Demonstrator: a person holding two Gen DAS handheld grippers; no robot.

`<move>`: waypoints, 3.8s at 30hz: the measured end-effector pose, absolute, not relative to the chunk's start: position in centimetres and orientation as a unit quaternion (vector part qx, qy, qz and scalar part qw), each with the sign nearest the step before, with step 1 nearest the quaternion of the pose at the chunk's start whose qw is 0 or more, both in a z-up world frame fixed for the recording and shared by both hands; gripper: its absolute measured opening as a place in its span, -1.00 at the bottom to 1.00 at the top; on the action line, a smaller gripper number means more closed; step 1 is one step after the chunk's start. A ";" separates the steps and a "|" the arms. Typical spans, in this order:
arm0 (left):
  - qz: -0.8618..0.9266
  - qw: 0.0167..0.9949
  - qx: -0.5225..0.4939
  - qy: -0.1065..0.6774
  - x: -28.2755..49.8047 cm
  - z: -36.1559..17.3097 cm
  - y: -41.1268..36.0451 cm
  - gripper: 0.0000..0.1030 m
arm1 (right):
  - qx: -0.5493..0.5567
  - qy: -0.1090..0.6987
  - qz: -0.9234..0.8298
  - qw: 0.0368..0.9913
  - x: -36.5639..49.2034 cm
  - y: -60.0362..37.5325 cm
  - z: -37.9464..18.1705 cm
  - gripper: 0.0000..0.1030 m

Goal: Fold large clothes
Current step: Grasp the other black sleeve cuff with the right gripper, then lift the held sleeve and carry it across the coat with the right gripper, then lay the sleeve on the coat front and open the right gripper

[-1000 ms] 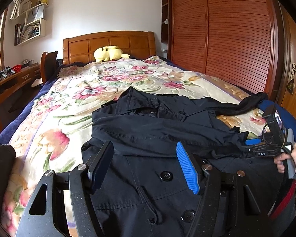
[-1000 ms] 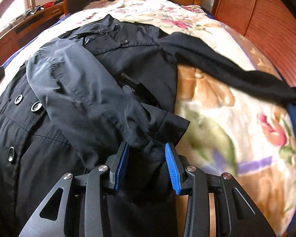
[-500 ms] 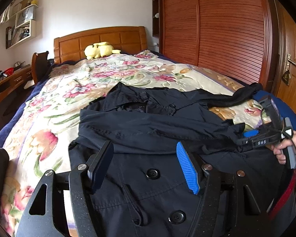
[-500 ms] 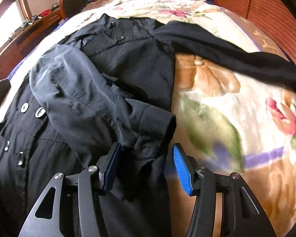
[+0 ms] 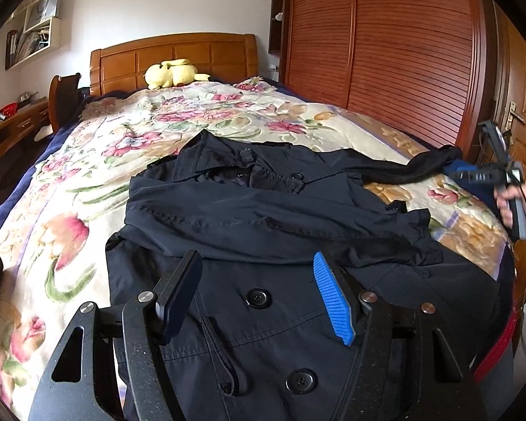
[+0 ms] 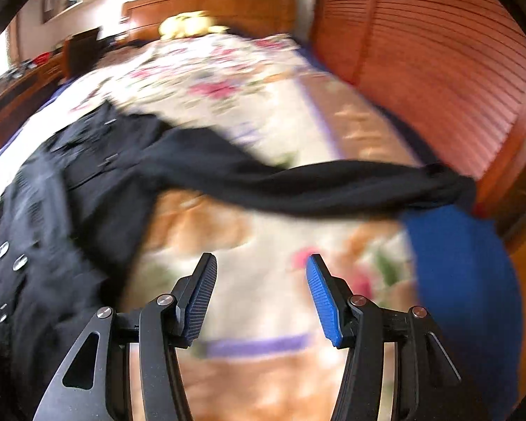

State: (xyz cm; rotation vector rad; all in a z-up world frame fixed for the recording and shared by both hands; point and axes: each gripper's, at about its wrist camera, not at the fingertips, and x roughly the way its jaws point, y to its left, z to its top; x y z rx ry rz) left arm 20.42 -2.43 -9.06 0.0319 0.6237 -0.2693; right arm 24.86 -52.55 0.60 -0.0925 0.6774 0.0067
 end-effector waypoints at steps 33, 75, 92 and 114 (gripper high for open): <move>-0.116 0.921 0.025 0.371 23.1 -12.3 -3.3 0.30 | 0.057 0.381 -0.190 0.903 41.1 -69.8 -0.5 0.46; -0.096 0.945 -0.008 0.314 19.2 -8.6 3.6 0.30 | -0.254 0.188 0.156 0.936 24.1 -25.7 13.6 -0.71; -0.053 0.953 -0.034 0.296 17.2 -8.1 9.5 0.30 | -0.270 0.151 0.240 0.920 19.8 -23.0 15.1 -0.71; -0.048 0.952 -0.032 0.299 17.5 -8.5 9.4 0.30 | -0.235 0.231 0.315 0.890 21.0 -26.5 12.2 0.23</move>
